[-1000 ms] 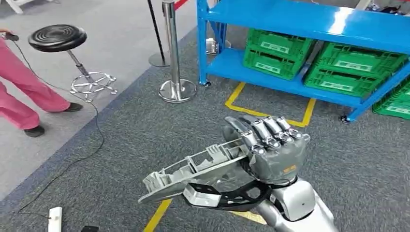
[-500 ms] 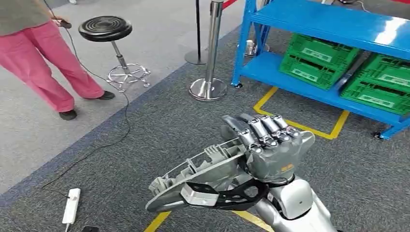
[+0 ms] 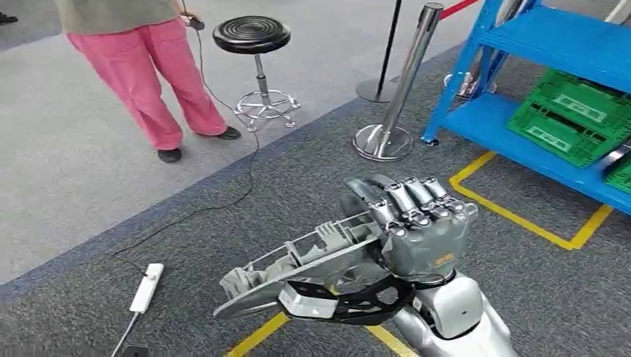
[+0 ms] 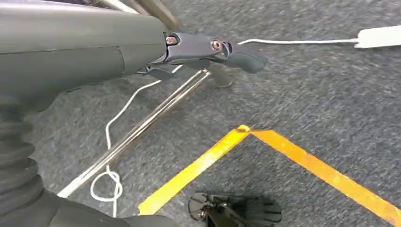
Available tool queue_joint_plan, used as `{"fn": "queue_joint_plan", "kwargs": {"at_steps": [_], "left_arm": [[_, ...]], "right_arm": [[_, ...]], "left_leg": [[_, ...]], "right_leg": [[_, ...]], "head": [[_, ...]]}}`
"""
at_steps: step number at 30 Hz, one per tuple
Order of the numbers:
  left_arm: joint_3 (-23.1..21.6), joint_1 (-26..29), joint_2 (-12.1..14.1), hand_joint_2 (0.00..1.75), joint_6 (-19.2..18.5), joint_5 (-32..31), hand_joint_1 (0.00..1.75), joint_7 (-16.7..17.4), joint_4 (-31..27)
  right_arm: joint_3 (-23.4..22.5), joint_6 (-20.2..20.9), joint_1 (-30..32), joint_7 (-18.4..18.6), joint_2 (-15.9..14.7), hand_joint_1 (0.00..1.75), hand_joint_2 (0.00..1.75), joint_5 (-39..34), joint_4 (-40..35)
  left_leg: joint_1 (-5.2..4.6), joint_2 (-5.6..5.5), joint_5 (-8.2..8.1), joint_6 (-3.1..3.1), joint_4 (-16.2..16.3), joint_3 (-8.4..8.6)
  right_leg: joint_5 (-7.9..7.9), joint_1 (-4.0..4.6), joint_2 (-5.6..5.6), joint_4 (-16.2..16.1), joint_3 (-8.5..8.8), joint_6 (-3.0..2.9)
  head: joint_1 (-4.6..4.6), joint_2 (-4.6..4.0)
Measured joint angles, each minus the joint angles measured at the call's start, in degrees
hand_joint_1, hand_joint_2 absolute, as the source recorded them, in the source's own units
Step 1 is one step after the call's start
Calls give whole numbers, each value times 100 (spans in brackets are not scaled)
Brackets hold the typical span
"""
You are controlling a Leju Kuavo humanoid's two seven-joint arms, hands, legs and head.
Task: Take the parts from the cabinet and place them on the table.
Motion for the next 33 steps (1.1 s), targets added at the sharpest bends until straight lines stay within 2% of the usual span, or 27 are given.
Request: {"fn": "queue_joint_plan", "kwargs": {"at_steps": [2, 3, 4, 5, 7, 8, 9, 10, 11, 12, 13, 14, 17, 18, 19, 20, 21, 22, 23, 24, 25, 26, 27, 28, 29, 32, 33], "left_arm": [[-2, 31, 2, 175, 2, -9, 0, -2, 0], [-2, 35, 9, 175, 2, -9, 0, 0, 2], [-2, 24, 9, 175, 2, -9, 0, 0, 2], [-7, 1, 4, 175, 0, -24, 0, 0, 2], [-15, -21, -2, 175, 0, -39, 0, 2, 5], [-17, -15, -2, 175, 0, -42, 0, 4, 5], [-20, -2, 0, 175, 0, -42, 0, 9, 5], [-20, 5, 0, 175, 0, -42, 0, 11, 5], [-20, 4, 13, 175, 0, -42, 0, 11, 5], [-24, 0, 18, 175, 0, -42, 0, 11, 5], [-35, -17, 13, 175, 0, -42, 0, 11, 7], [-42, -33, 13, 175, 0, -42, 0, 11, 7], [-50, 1, 13, 175, 0, -42, 0, 11, 9], [-50, 8, 11, 175, 0, -42, 0, 13, 9], [-50, -6, 2, 175, 31, -96, 0, 26, 9], [-121, -55, -24, 175, 99, -289, 0, 167, 11], [-344, -174, -96, 175, 109, -523, 0, 497, 9], [-666, -270, -166, 175, 107, -652, 0, 766, 9], [-1073, -359, -221, 175, 94, -678, 0, 930, 11], [-1431, -431, -267, 175, 87, -686, 0, 995, 11], [-1730, -499, -310, 175, 85, -678, 0, 1034, 11], [-1915, -542, -350, 175, 87, -651, 0, 1040, 11], [-2097, -567, -382, 175, 98, -636, 0, 1040, 11], [-2241, -564, -407, 175, 101, -599, 0, 1034, 11], [-2374, -576, -411, 175, 103, -577, 0, 1023, 11], [-2676, -555, -383, 175, 118, -529, 0, 1023, 11], [-2745, -544, -380, 175, 120, -522, 0, 1023, 11]], "right_arm": [[-6, 0, -17, -2, 4, 175, 175, 0, -2], [-13, 0, -23, -17, 13, 175, 175, 0, 0], [-17, 0, -24, -24, 26, 175, 175, 0, -9], [-28, 0, -27, -31, 28, 175, 175, 0, -11], [-44, 0, -15, -35, 28, 175, 175, 2, -9], [-48, 0, -16, -35, 28, 175, 175, 0, -7], [-52, 0, -15, -35, 28, 175, 175, 0, -9], [-59, 0, -16, -35, 28, 175, 175, 0, -9], [-63, 0, -16, -35, 28, 175, 175, 0, -9], [-63, 0, -18, -35, 28, 175, 175, 0, -9], [-66, 0, -16, -35, 31, 175, 175, 0, -9], [-79, 0, -23, -35, 31, 175, 175, 0, -13], [-79, 0, -30, -35, 33, 175, 175, 0, -15], [-81, 0, -36, -35, 35, 175, 175, 0, -22], [-85, 0, -36, -35, 35, 175, 175, -2, -26], [-72, -4, -51, 5, 35, 175, 175, -2, -26], [-4, -4, -85, 92, 35, 175, 175, 0, 7], [55, -2, -146, 153, 35, 175, 175, 0, 55], [101, -2, -195, 184, 35, 175, 175, 0, 99], [138, -2, -225, 206, 35, 175, 175, 0, 127], [192, -2, -248, 208, 35, 175, 175, 2, 151], [225, -2, -274, 214, 35, 175, 175, 2, 166], [256, -2, -310, 223, 35, 175, 175, 0, 175], [278, -2, -346, 232, 35, 175, 175, 2, 177], [302, -2, -360, 243, 35, 175, 175, 0, 184], [343, 0, -374, 240, 35, 175, 175, 2, 201], [356, -2, -390, 243, 35, 175, 175, 0, 201]], "left_leg": [[10, -126, 26, -74, -15, -11], [-13, 215, -46, -101, 73, -37], [-28, 470, -195, -129, 280, -135], [-17, 623, -428, -163, 701, -336], [16, 717, -789, -203, 1605, -773], [29, 725, -800, -217, 1788, -857], [37, 730, -686, -225, 1705, -805], [41, 749, -479, -222, 1391, -643], [40, 818, -220, -208, 876, -369], [29, 994, 5, -184, 326, -69], [-43, 1253, -75, -170, 85, 71], [-49, 1204, -65, -89, 15, 61], [-74, 1011, -73, 22, 8, 24], [-21, 943, -38, 82, -36, 59], [-15, 885, -34, 100, -39, 61], [-13, 832, -35, 142, -39, 56], [-16, 736, -33, 157, -39, 46], [-26, 645, -27, 168, -35, 37], [-35, 546, -27, 169, -31, 34], [-37, 451, -26, 169, -29, 40], [-37, 341, -27, 168, -25, 53], [-36, 260, -28, 166, -21, 74], [-34, 178, -40, 149, -15, 95], [-19, 137, -54, 126, -11, 86], [-56, 88, -61, 90, 37, 42], [9, -73, 2, -10, 10, -42], [3, -131, -10, -42, 20, -51]], "right_leg": [[31, -10, -115, -40, 28, -58], [52, -30, -222, -83, 69, -95], [44, -24, -284, -91, 84, -137], [34, -15, -380, -90, 89, -155], [14, -7, -564, -89, 94, -175], [6, -7, -643, -88, 98, -174], [-5, -7, -712, -88, 109, -169], [-18, -7, -779, -87, 124, -154], [-38, -7, -851, -87, 153, -137], [-65, -6, -922, -87, 190, -116], [-92, 37, -974, -84, 204, -77], [-116, 68, -1032, -62, 195, -41], [-133, 66, -1235, -122, 270, 32], [-198, 28, -1089, -94, 213, 91], [-315, 9, -730, 61, 173, 89], [-513, 12, -535, 433, 1, 81], [-758, 12, -461, 1003, -283, 85], [-907, 13, -434, 1475, -544, 86], [-953, 18, -430, 1779, -734, 87], [-862, 21, -425, 1811, -801, 81], [-630, 24, -419, 1583, -740, 69], [-338, 22, -392, 1165, -573, 55], [5, 13, -271, 568, -325, 30], [143, -8, -1, 180, -186, 17], [93, -40, 125, 62, -68, 17], [46, 6, -10, 32, -80, 1], [65, -26, -93, -8, -54, -31]], "head": [[0, 0], [0, 0], [-61, 0], [-52, 0], [-48, 0], [-61, 0], [-55, 0], [-61, 0], [-55, 0], [-57, 0], [-57, 0], [-57, 0], [-55, 0], [-44, 0], [-25, 0], [-13, 0], [2, 0], [7, 0], [-2, 0], [7, 0], [2, 0], [9, 0], [7, 0], [9, 0], [-7, 0], [5, 0], [-11, 0]]}}
